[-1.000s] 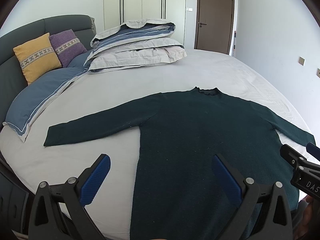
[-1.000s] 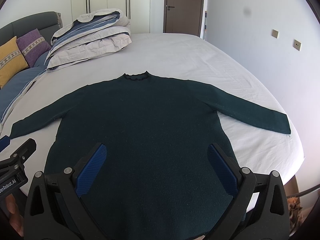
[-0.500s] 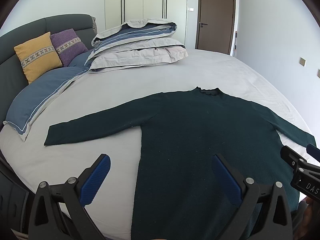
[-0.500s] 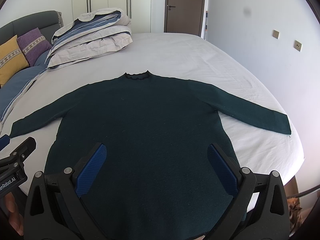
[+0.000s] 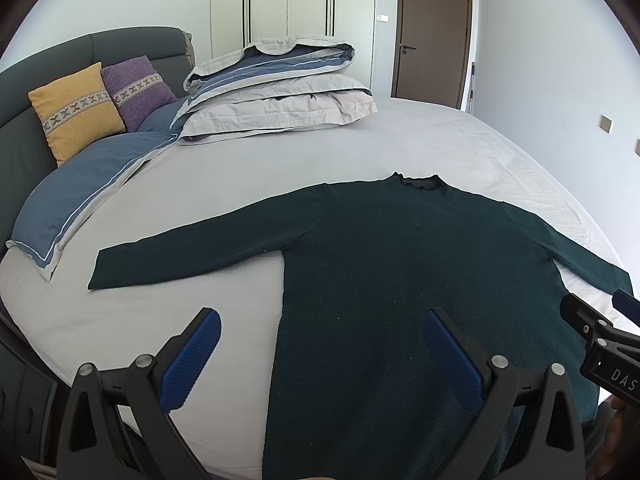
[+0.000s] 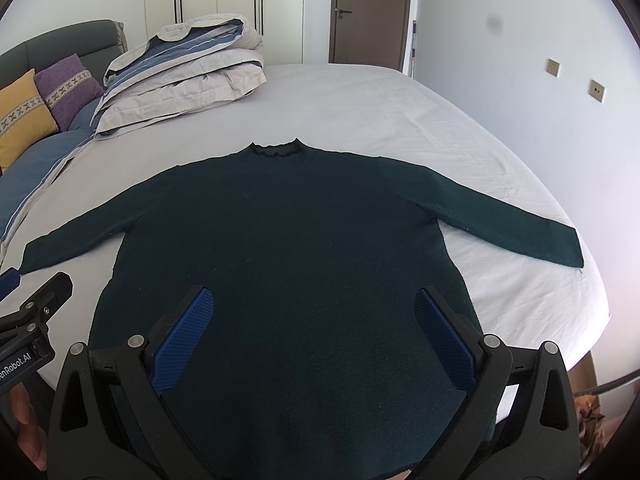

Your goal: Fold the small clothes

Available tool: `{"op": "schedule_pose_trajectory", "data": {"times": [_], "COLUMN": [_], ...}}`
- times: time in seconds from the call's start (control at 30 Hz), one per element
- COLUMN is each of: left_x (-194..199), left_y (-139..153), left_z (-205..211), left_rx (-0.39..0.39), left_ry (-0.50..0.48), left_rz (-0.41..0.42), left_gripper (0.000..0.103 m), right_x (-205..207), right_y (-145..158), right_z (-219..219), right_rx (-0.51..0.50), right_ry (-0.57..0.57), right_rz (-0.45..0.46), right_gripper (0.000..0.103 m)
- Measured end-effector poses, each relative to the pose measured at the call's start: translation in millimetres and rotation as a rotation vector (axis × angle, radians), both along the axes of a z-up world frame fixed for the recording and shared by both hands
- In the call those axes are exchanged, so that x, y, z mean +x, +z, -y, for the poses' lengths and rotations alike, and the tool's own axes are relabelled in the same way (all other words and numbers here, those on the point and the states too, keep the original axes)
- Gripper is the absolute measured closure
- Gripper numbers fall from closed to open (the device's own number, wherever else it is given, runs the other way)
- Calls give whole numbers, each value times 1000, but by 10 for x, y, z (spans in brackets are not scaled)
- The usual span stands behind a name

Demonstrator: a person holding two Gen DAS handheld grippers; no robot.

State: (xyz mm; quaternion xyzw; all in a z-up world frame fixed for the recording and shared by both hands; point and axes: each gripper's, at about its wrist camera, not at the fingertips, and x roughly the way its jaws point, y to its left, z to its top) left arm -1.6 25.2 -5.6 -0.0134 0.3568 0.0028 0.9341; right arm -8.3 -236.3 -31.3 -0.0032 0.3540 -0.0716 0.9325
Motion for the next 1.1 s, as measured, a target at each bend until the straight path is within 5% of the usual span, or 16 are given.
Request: {"op": "schedule_pose_trajectory", "data": {"times": [1.1], "left_x": [21], "left_y": [-65], "left_z": [37], "left_rx": [-8], "left_ry": [0], "left_rz": [-12], "left_gripper": [0], "right_x": [31], "right_y": [-99], "right_z": [89], "right_rx": [29], "right_ry": [-10], "right_rz": [-20], "right_gripper": [1]}}
